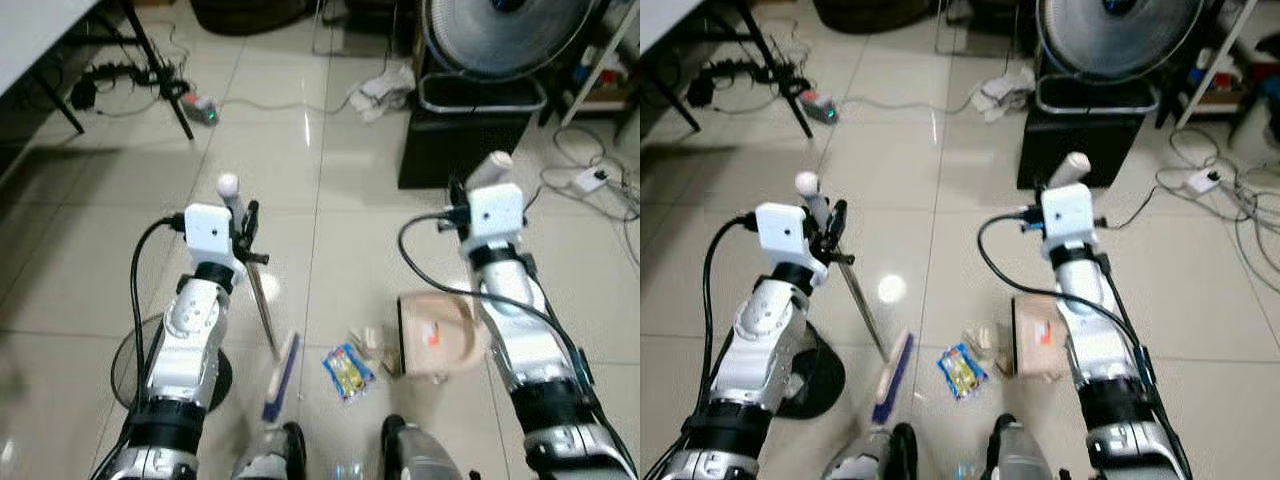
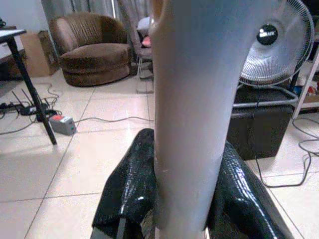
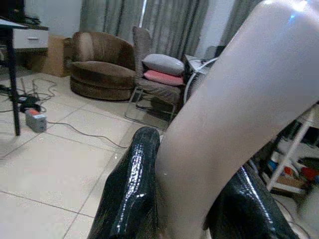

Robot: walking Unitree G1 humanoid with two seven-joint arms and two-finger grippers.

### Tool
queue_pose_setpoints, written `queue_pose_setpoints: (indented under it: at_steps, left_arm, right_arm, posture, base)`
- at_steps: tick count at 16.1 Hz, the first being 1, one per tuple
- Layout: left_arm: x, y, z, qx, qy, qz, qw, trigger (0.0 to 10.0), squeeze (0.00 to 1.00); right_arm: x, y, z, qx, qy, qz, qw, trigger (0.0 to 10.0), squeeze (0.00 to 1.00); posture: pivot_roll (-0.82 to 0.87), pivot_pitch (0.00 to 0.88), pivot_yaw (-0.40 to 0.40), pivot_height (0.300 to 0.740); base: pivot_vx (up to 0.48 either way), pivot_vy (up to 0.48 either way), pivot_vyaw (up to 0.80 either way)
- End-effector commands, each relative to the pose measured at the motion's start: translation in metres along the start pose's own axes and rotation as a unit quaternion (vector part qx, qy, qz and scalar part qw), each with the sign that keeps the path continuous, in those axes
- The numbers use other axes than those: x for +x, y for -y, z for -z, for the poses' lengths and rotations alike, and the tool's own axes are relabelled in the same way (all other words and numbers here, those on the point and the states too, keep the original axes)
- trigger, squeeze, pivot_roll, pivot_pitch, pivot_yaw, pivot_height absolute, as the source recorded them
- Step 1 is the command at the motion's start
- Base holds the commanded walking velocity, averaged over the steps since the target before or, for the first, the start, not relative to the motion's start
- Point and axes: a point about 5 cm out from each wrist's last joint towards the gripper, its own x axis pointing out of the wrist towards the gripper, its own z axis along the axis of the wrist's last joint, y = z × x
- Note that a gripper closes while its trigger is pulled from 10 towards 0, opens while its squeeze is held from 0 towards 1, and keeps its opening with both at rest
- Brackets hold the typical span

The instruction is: Sweep floor

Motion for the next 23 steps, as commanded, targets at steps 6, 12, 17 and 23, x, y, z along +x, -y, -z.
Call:
queue_pose_setpoints:
  at_steps: [6,12,17,23]
  left_arm:
    - [0.002,0.0,-0.003,0.013,0.014,0.01,1.0,10.0,0.0]
    - [0.006,0.007,-0.002,0.013,0.013,0.024,1.0,10.0,0.0]
    - [0.008,0.007,-0.002,0.013,0.014,0.025,0.999,10.0,0.0]
    - [0.012,0.009,-0.004,-0.013,0.021,0.014,1.0,10.0,0.0]
  right_arm:
    - [-0.002,-0.031,0.005,0.006,0.015,-0.044,0.999,10.0,0.0]
    - [-0.016,-0.054,0.013,-0.048,0.023,-0.114,0.992,10.0,0.0]
    - [-0.019,-0.04,0.019,-0.123,0.023,-0.129,0.984,10.0,0.0]
    - [-0.015,-0.031,0.017,0.008,0.014,-0.047,0.999,10.0,0.0]
  posture:
    - [0.05,0.307,0.104,0.74]
    - [0.04,0.303,0.111,0.74]
    - [0.03,0.3,0.114,0.74]
    - [0.04,0.298,0.115,0.74]
  base:
    - [0.0,0.0,0.0]
    - [0.0,0.0,0.0]
    - [0.0,0.0,0.0]
    - [0.0,0.0,0.0]
